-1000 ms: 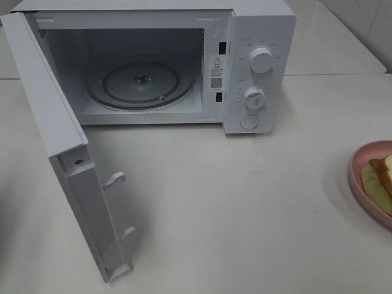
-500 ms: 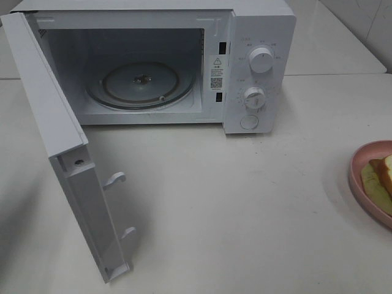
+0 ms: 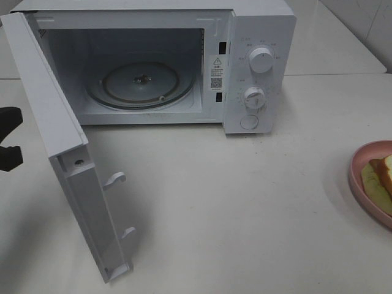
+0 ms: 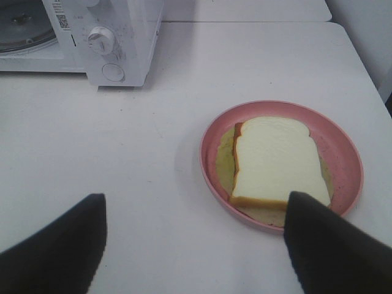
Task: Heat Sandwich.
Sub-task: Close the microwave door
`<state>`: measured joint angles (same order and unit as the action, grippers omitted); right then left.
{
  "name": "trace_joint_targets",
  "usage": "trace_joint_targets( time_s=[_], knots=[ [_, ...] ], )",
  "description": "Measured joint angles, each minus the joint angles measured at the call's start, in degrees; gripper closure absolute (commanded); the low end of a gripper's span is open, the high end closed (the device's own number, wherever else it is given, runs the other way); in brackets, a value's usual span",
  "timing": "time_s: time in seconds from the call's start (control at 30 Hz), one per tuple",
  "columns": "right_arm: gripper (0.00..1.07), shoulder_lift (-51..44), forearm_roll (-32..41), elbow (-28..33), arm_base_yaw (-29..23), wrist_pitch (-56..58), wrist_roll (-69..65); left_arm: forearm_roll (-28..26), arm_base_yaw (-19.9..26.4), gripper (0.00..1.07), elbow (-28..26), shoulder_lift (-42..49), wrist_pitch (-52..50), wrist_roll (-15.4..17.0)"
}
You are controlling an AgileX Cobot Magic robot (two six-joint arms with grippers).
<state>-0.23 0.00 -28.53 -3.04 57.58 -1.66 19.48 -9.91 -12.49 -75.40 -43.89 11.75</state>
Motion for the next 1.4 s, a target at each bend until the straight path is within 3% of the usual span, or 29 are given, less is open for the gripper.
trace_joint_targets(
  time_s=[0.27, 0.4, 0.67, 0.83, 0.87, 1.0, 1.4],
  knots=[
    [0.31, 0.0, 0.0, 0.0, 0.0, 0.0, 0.0, -11.9, -8.6, 1.07, -0.1, -3.3, -1.6, -6.8],
    [0.31, 0.0, 0.0, 0.0, 0.0, 0.0, 0.0, -22.1, -16.0, 1.07, -0.1, -6.6, -5.4, -10.7],
    [0.31, 0.0, 0.0, 0.0, 0.0, 0.0, 0.0, -31.9, -23.0, 1.07, -0.9, -10.8, -8.0, -13.5],
    [0.31, 0.0, 0.0, 0.0, 0.0, 0.0, 0.0, -39.4, -27.4, 1.07, -4.4, -13.5, -8.4, -17.0],
    [0.31, 0.0, 0.0, 0.0, 0.0, 0.0, 0.0, -42.5, -29.2, 1.07, -6.2, -14.3, -8.7, -19.2],
    [0.31, 0.0, 0.0, 0.0, 0.0, 0.0, 0.0, -48.2, -32.4, 1.07, -10.6, -16.2, -8.8, -22.9],
    [0.31, 0.0, 0.0, 0.0, 0.0, 0.0, 0.0, -56.7, -36.1, 1.07, -21.1, -22.6, -8.1, -28.8]
  ],
)
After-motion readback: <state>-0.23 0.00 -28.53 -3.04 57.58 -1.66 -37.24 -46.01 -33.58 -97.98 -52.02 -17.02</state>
